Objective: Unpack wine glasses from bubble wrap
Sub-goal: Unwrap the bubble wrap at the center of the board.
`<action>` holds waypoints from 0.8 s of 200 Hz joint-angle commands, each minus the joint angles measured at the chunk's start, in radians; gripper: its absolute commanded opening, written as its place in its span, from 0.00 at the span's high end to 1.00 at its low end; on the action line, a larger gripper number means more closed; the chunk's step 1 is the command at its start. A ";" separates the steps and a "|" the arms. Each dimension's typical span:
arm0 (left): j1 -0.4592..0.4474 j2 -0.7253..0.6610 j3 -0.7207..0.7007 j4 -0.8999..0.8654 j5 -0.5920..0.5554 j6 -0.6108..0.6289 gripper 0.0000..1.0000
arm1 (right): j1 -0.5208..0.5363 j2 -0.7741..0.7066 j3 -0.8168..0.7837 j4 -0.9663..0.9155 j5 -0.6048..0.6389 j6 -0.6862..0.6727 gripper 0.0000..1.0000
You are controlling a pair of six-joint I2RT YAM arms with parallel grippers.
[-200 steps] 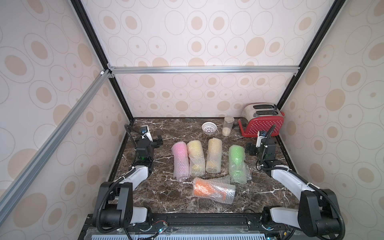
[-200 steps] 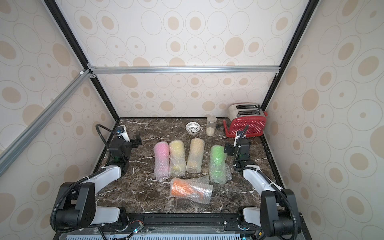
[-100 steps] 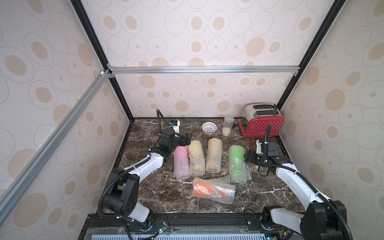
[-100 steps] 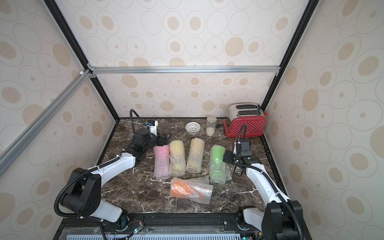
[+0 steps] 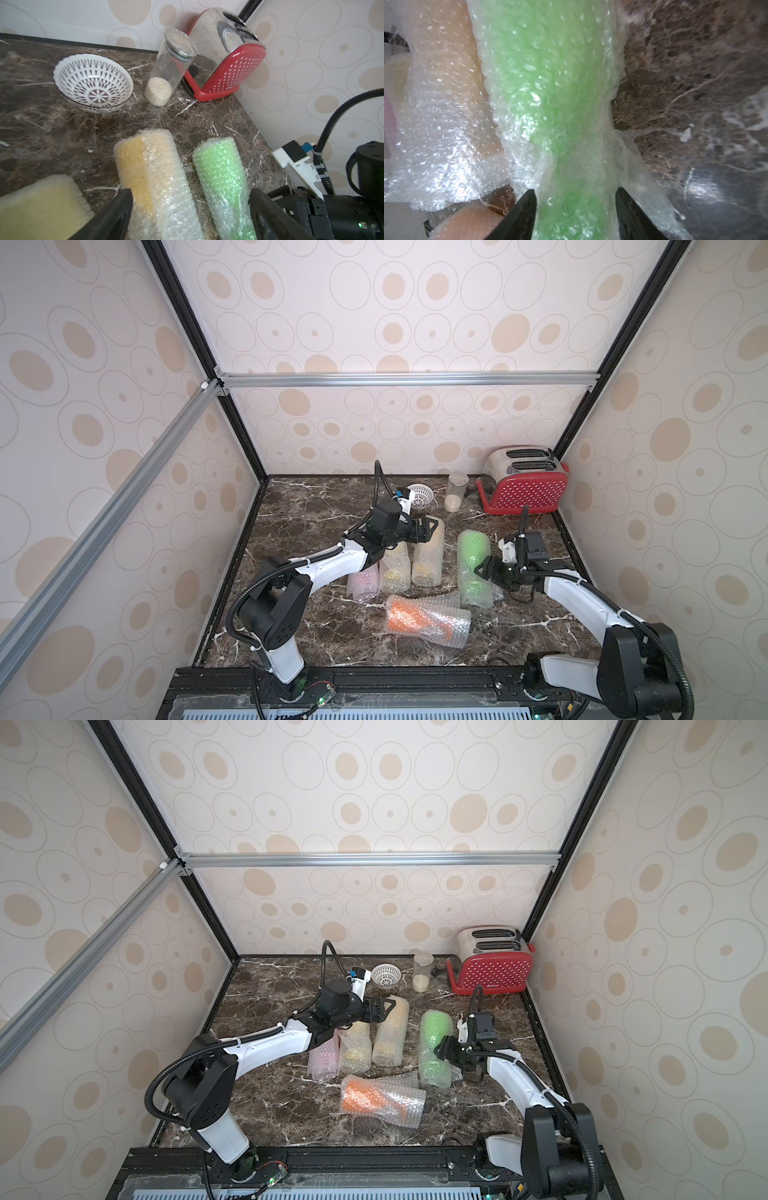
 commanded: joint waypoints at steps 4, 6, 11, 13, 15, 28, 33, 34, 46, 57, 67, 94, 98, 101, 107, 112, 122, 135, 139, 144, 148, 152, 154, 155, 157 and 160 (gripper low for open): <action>-0.046 0.040 0.077 -0.036 0.012 -0.037 0.13 | -0.003 0.022 -0.025 0.083 -0.104 0.033 0.40; -0.048 0.043 0.080 -0.034 0.014 -0.040 0.13 | -0.002 0.023 -0.025 0.090 -0.111 0.035 0.41; -0.053 0.050 0.083 -0.030 0.019 -0.048 0.13 | -0.003 0.028 -0.026 0.103 -0.126 0.043 0.41; -0.054 0.053 0.085 -0.029 0.021 -0.051 0.13 | -0.003 0.029 -0.026 0.107 -0.133 0.045 0.42; -0.055 0.056 0.087 -0.028 0.023 -0.053 0.14 | -0.002 0.031 -0.026 0.116 -0.142 0.048 0.42; -0.063 0.075 0.101 -0.030 0.030 -0.067 0.14 | 0.000 0.033 -0.035 0.168 -0.186 0.070 0.42; -0.064 0.079 0.106 -0.032 0.031 -0.070 0.14 | 0.002 0.033 -0.038 0.189 -0.200 0.079 0.42; -0.065 0.080 0.107 -0.032 0.030 -0.071 0.14 | 0.002 0.032 -0.038 0.194 -0.202 0.080 0.42; -0.071 0.090 0.117 -0.036 0.029 -0.072 0.15 | 0.002 0.029 -0.038 0.220 -0.231 0.088 0.40; -0.074 0.100 0.128 -0.046 0.025 -0.074 0.15 | 0.002 0.020 -0.012 0.166 -0.222 0.062 0.38; -0.078 0.107 0.144 -0.066 0.023 -0.074 0.15 | 0.002 0.005 0.015 0.080 -0.174 0.024 0.36; -0.097 0.138 0.201 -0.141 0.016 -0.062 0.15 | 0.000 -0.053 0.060 -0.115 -0.064 -0.051 0.32; -0.102 0.144 0.214 -0.158 0.010 -0.062 0.15 | 0.000 -0.065 0.062 -0.131 -0.060 -0.058 0.32; -0.106 0.148 0.224 -0.170 0.009 -0.062 0.15 | -0.001 -0.073 0.064 -0.144 -0.055 -0.060 0.32; -0.114 0.159 0.245 -0.196 0.007 -0.062 0.15 | -0.001 -0.092 0.067 -0.165 -0.047 -0.062 0.31; -0.120 0.168 0.264 -0.220 0.005 -0.062 0.15 | -0.001 -0.110 0.067 -0.181 -0.034 -0.061 0.31; -0.133 0.186 0.305 -0.267 -0.005 -0.060 0.16 | -0.004 -0.147 0.066 -0.205 -0.004 -0.056 0.30; -0.152 0.209 0.350 -0.319 -0.014 -0.055 0.17 | -0.011 -0.187 0.063 -0.236 0.039 -0.046 0.29; -0.159 0.218 0.365 -0.335 -0.017 -0.052 0.18 | -0.014 -0.198 0.064 -0.246 0.050 -0.043 0.29; -0.167 0.227 0.384 -0.356 -0.022 -0.046 0.18 | -0.020 -0.205 0.065 -0.263 0.067 -0.040 0.29; -0.174 0.237 0.401 -0.377 -0.027 -0.040 0.19 | -0.024 -0.209 0.067 -0.274 0.078 -0.039 0.29; -0.181 0.247 0.418 -0.399 -0.032 -0.034 0.19 | -0.030 -0.213 0.070 -0.285 0.087 -0.037 0.30; -0.183 0.253 0.428 -0.410 -0.038 -0.032 0.20 | -0.031 -0.214 0.071 -0.289 0.091 -0.037 0.30; -0.185 0.255 0.432 -0.416 -0.039 -0.031 0.19 | -0.032 -0.215 0.071 -0.293 0.095 -0.036 0.30; -0.187 0.259 0.442 -0.426 -0.041 -0.029 0.20 | -0.036 -0.215 0.071 -0.298 0.100 -0.035 0.30; -0.192 0.269 0.454 -0.443 -0.044 -0.024 0.20 | -0.040 -0.215 0.073 -0.304 0.107 -0.033 0.30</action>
